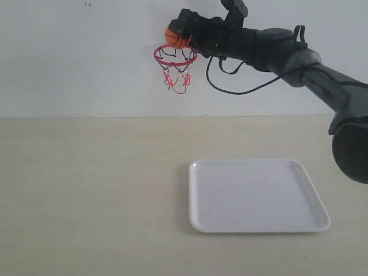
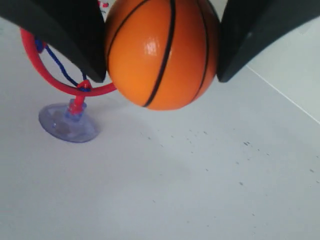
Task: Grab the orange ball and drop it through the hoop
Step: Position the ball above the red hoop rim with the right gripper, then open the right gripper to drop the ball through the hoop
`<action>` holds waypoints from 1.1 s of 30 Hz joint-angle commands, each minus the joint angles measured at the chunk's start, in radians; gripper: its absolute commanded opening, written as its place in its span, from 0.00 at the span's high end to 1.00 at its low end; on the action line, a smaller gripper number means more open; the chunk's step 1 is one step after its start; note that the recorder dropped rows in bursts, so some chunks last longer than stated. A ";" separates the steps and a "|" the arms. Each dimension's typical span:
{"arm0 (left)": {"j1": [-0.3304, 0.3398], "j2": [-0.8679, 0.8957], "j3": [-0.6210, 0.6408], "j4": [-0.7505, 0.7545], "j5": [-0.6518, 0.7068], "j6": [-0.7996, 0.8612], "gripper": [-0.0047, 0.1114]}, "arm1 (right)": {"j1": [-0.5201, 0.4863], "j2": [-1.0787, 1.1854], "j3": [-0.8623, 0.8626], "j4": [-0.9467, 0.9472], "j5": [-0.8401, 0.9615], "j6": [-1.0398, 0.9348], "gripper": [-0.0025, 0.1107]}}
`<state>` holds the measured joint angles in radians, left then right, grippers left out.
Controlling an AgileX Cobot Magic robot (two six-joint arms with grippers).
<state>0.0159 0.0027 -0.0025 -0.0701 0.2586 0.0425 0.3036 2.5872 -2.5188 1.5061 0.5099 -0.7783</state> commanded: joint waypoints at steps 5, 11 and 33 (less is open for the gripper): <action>0.003 -0.003 0.003 -0.009 -0.004 0.004 0.92 | -0.004 0.005 -0.006 0.007 0.018 0.017 0.98; 0.003 -0.003 0.003 -0.009 -0.004 0.004 0.92 | -0.004 0.005 -0.006 0.007 0.014 0.017 0.78; 0.003 -0.003 0.003 -0.009 -0.004 0.004 0.92 | -0.027 -0.041 -0.006 0.007 -0.061 0.091 0.31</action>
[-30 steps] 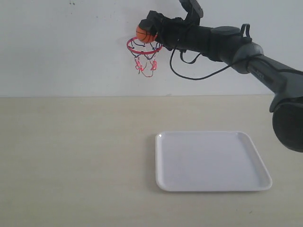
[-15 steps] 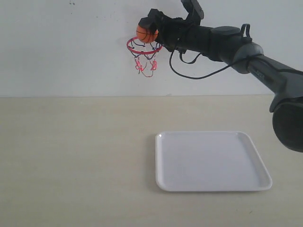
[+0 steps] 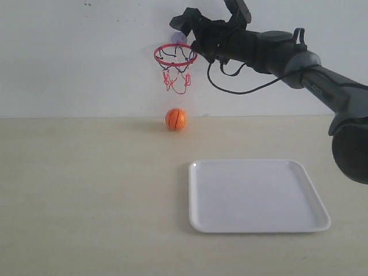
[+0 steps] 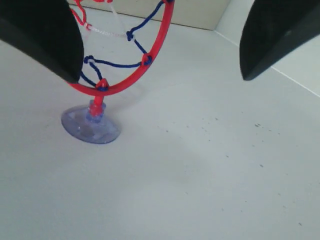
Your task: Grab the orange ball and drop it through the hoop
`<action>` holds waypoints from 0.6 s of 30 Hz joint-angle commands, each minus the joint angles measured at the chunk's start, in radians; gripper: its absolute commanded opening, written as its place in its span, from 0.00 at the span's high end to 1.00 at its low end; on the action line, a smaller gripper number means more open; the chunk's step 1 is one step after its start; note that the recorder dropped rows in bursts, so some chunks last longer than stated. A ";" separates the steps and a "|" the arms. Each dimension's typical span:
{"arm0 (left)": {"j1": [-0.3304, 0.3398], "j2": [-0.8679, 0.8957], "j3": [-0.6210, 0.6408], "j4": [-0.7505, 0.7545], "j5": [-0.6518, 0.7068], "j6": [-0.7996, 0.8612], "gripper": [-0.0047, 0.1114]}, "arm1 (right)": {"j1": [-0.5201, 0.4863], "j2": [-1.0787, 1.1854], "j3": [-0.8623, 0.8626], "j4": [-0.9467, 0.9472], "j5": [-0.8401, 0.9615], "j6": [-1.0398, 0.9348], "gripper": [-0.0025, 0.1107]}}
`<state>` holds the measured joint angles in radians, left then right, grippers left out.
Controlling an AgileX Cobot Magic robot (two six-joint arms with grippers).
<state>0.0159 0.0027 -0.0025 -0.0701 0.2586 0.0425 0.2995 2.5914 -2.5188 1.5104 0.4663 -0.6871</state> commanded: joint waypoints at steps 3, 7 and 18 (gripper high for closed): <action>0.003 -0.003 0.003 -0.009 -0.004 0.004 0.92 | -0.063 -0.071 -0.006 -0.002 0.051 0.025 0.54; 0.003 -0.003 0.003 -0.009 -0.004 0.004 0.92 | -0.145 -0.083 -0.006 -0.009 0.195 0.063 0.97; 0.003 -0.003 0.003 -0.009 -0.004 0.004 0.92 | -0.403 -0.083 -0.006 -0.337 0.755 0.292 0.98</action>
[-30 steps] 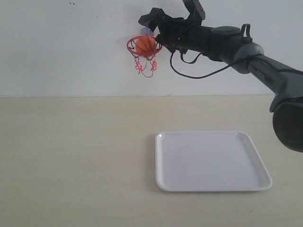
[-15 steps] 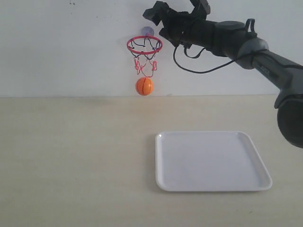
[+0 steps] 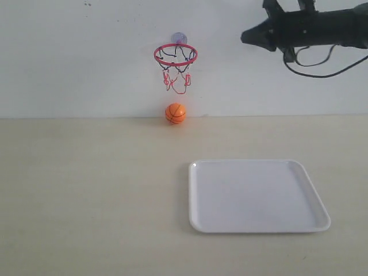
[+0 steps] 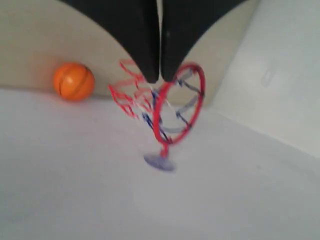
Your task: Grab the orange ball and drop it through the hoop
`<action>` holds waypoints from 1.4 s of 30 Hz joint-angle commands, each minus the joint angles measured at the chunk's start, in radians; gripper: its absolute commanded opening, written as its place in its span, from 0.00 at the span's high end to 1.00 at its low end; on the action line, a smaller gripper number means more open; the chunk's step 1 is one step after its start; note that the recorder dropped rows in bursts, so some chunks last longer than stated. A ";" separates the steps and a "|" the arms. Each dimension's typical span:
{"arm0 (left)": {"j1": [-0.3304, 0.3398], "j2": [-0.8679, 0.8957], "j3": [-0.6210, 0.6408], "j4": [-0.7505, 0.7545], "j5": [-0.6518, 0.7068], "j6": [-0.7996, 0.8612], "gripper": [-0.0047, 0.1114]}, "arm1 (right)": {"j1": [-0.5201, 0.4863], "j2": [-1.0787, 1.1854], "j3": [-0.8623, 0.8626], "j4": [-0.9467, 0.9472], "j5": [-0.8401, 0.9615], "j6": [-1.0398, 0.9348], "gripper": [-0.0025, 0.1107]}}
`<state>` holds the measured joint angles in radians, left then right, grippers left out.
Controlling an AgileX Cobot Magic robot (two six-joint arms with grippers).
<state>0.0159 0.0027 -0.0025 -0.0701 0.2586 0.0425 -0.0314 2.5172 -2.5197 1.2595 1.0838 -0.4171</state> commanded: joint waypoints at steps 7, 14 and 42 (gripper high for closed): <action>0.003 -0.003 0.003 -0.009 -0.004 0.004 0.92 | -0.118 -0.101 -0.005 -0.145 0.137 0.207 0.98; 0.003 -0.003 0.003 -0.009 -0.004 0.004 0.92 | -0.055 -0.305 -0.004 -0.553 0.137 0.344 0.98; 0.003 -0.003 0.003 -0.009 -0.004 0.004 0.92 | 0.005 -1.307 1.066 -0.831 0.137 0.388 0.98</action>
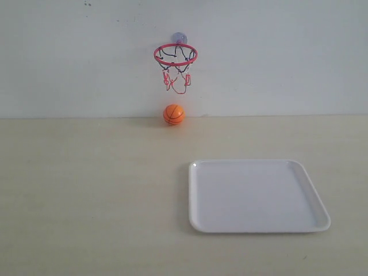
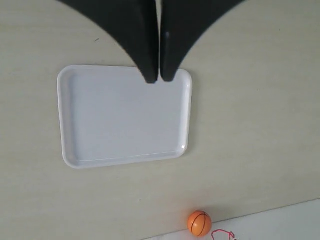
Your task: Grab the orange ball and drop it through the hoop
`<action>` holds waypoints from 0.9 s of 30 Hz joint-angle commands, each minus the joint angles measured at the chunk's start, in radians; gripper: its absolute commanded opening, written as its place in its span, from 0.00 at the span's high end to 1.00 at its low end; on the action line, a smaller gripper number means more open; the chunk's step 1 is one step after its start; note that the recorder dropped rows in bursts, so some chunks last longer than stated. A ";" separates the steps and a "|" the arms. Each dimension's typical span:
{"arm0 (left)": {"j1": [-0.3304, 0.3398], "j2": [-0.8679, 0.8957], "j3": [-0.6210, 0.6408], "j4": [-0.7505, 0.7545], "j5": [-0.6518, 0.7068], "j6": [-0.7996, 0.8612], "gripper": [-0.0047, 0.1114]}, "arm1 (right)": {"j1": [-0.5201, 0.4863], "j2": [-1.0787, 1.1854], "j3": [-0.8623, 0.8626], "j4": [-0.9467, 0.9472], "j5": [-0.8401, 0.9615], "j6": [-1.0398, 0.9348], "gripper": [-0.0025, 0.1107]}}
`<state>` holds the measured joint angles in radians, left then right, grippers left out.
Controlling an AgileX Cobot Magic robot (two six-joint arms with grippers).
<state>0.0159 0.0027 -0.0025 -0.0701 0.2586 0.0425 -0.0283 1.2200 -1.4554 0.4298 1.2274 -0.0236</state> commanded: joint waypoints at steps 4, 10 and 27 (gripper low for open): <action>0.003 -0.003 0.003 -0.009 -0.004 0.004 0.92 | 0.002 -0.047 0.001 0.020 -0.006 -0.005 0.98; 0.003 -0.003 0.003 -0.009 -0.004 0.004 0.92 | 0.002 -0.225 0.001 0.006 -0.051 -0.004 0.98; 0.003 -0.003 0.003 -0.009 -0.004 0.004 0.92 | 0.002 -0.570 0.004 -0.007 -0.158 -0.017 0.98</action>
<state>0.0159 0.0027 -0.0025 -0.0701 0.2586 0.0425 -0.0283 0.6686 -1.4549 0.4489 1.0818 -0.0236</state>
